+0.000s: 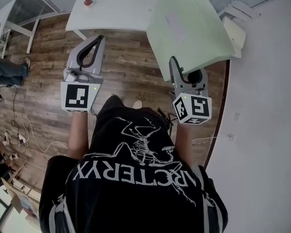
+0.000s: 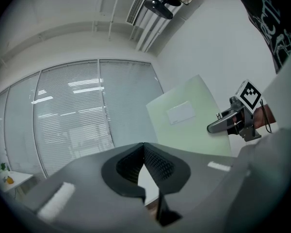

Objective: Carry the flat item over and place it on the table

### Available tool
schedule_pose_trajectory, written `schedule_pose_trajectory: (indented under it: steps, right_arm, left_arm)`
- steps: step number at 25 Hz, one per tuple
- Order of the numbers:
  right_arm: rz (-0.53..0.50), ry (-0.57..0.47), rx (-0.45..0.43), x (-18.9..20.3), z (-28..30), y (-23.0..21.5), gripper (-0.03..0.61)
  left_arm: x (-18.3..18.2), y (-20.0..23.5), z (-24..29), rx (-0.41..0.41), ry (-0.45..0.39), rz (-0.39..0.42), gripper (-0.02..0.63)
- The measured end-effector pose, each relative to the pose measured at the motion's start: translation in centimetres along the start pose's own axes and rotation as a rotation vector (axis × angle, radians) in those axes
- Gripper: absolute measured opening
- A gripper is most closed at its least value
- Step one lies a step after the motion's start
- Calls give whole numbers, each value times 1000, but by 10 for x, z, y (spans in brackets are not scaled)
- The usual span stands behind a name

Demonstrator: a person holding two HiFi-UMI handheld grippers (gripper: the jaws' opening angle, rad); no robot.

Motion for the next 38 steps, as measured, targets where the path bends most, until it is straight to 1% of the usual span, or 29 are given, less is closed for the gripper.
schedule_pose_trajectory:
  steps: [3,6,8,11,13,16,20,24,27,29,31,33,38]
  right_arm:
    - [0,8,9,2,8,-7,270]
    - [13,22,5,4,26,-9,270]
    - [11,21,4,4,48,-10,270]
    - [-8,19,28,5,88,-8,270]
    - [8,15,30,0,123,-6,270]
    - [16,4,48,-17,181,-2,270]
    - [4,9,88,-42,249,9,270]
    - [-22,-1,128,-55,294,16,270]
    - [-17,9,145,-56,310,10,270]
    - [-12,21,162,-57,320,1,270]
    - [-3,33,169,-60,327,-11,270]
    - [7,40,162,-62,330,-22,270]
    - [-11,35,137,-60,337,-48,270]
  left_arm:
    - [5,0,9,1,-7,8,11]
    - [13,9,24,7,17,-26,11]
    - [21,20,41,15,18,-29,11]
    - [41,42,73,33,3,-35,11]
    - [54,65,98,48,-9,-29,11]
    - [69,113,144,70,-14,-17,11]
    - [87,173,193,105,-26,-43,11]
    - [108,213,230,127,-28,-61,11]
    - [115,219,245,144,-21,-67,11]
    - [114,220,257,156,-15,-75,11]
    - [108,221,268,158,-16,-101,11]
    - [103,220,276,148,-22,-126,11]
    - [93,206,286,104,-32,-107,11]
Point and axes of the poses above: the fingertips, and each gripper's own axes: z forward along the fingers, y to its left, x out of its underside, the point moved 10 cm from there along -z, backward along the fingers, and after that the axes turned 11 degrees about z, right-handed, at the moved point
